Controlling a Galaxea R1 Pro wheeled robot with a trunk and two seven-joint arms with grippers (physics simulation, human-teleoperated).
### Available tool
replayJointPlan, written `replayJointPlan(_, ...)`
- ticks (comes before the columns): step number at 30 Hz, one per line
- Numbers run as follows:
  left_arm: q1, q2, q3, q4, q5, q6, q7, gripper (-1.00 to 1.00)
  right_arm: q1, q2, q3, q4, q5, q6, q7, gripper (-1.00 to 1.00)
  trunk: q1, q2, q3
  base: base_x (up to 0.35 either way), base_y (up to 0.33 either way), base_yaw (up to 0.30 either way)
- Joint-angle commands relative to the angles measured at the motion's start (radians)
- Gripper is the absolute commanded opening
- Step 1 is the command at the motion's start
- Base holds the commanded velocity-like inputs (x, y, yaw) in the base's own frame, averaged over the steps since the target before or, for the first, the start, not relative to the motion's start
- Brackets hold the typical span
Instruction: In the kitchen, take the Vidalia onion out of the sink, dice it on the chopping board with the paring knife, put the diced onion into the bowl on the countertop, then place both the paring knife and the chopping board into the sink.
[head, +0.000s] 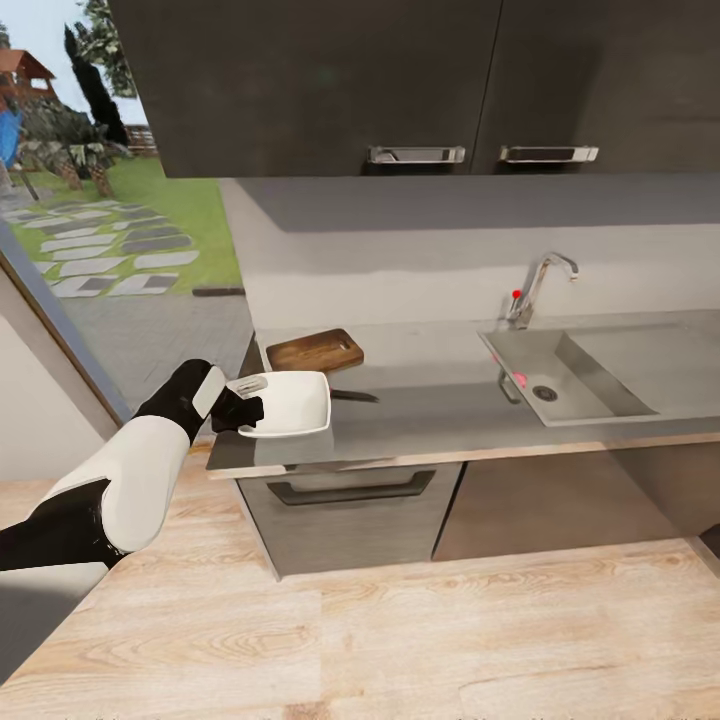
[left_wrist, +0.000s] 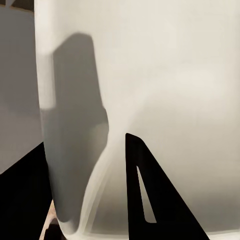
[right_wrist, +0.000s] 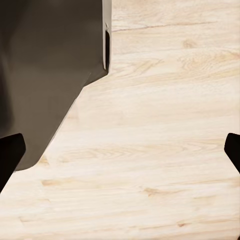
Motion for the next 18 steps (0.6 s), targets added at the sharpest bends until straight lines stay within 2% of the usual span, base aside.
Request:
replayJointPlan(1, -0.001, -0.001, 0.006, -0.001, 0.004, 0.004, 0.005, -1.0, -0.001, 0.0, 0.001, 0.003, 0.0, -0.007, 0.0, 1.0, 0.001, -0.002, -0.002, 0.0, 0.0, 0.0)
replayJointPlan(18, -0.001, -0.001, 0.005, -0.001, 0.004, 0.004, 0.005, -1.0, -0.001, 0.0, 0.001, 0.003, 0.0, -0.006, 0.0, 1.0, 0.001, -0.002, -0.014, 0.0, 0.0, 0.0)
